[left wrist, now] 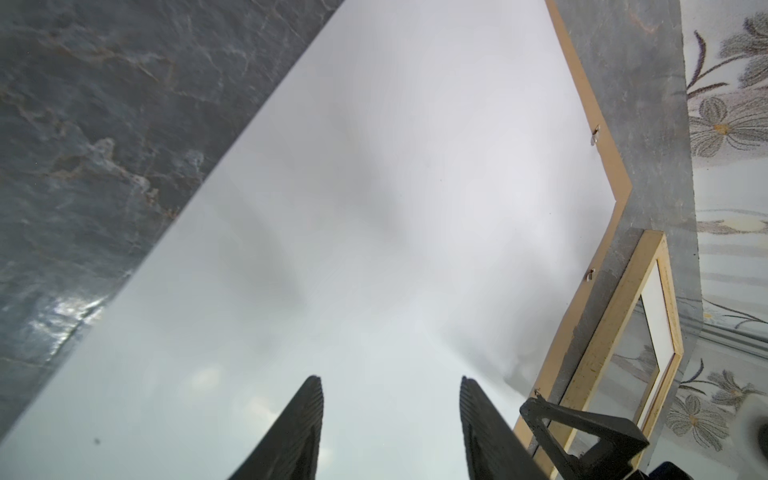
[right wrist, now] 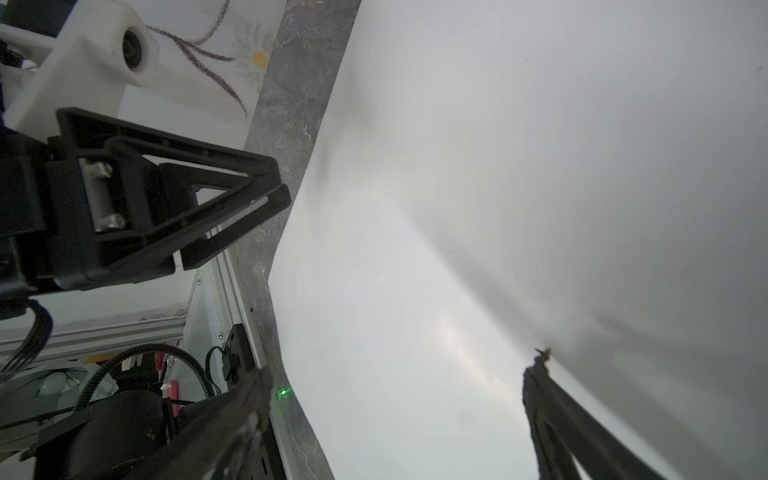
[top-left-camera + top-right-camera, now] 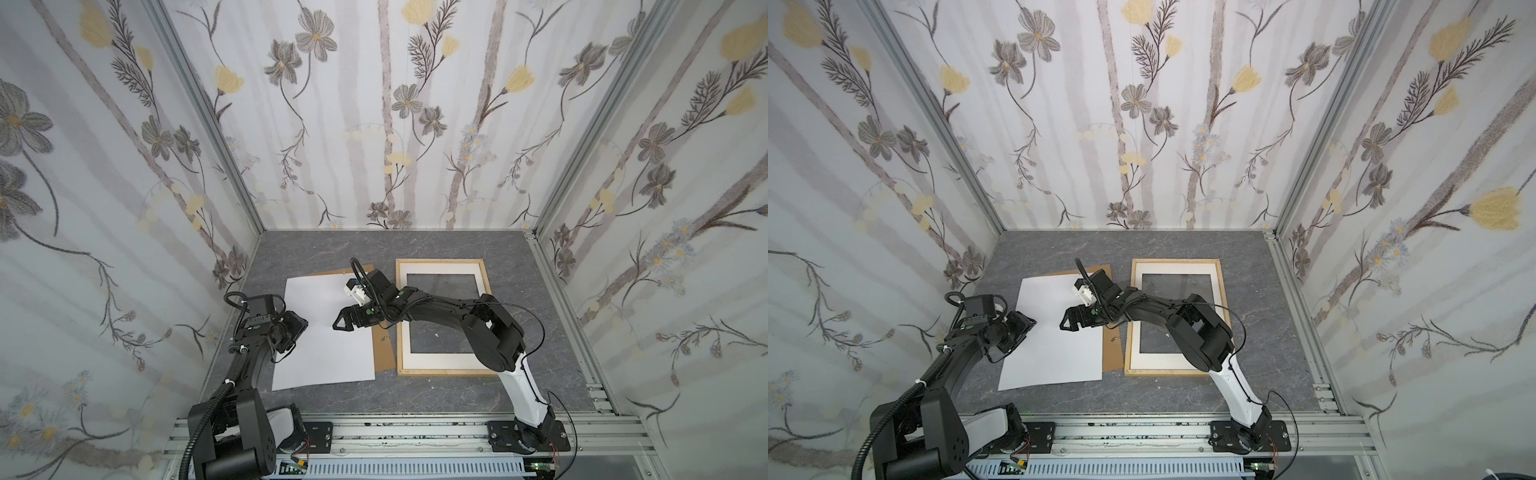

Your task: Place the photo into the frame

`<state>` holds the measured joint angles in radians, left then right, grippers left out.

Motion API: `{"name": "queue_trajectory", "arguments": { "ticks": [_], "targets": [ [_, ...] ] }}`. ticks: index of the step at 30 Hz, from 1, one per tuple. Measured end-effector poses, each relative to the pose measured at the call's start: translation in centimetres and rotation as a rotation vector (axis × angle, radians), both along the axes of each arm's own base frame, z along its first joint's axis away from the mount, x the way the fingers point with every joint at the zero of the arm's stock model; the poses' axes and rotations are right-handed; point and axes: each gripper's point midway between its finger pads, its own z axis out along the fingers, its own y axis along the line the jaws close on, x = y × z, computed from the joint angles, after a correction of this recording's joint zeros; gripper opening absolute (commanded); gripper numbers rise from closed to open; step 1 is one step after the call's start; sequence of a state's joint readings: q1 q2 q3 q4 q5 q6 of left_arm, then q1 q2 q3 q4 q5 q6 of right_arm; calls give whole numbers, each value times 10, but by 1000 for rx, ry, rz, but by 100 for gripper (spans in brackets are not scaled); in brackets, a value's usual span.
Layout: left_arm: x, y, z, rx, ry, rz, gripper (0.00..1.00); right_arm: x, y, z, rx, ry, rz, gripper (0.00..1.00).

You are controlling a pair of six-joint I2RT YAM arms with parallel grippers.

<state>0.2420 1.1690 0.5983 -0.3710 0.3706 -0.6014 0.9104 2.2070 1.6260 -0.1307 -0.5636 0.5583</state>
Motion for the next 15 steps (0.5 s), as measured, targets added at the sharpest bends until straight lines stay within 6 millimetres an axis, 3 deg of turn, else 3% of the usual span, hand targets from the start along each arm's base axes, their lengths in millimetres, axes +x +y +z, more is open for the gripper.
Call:
{"name": "queue_trajectory", "arguments": {
  "ticks": [1, 3, 9, 15],
  "targets": [
    [0, 0, 0, 1, 0, 0, 82, -1, 0, 0, 2, 3, 2, 93],
    [0, 1, 2, 5, 3, 1, 93, -1, -1, -2, -2, 6, 2, 93],
    [13, 18, 20, 90, 2, 23, 98, 12, -15, -3, -82, -39, -77, 96],
    [60, 55, 25, 212, 50, 23, 98, 26, -30, -14, -144, -54, -150, 97]
  ]
}}
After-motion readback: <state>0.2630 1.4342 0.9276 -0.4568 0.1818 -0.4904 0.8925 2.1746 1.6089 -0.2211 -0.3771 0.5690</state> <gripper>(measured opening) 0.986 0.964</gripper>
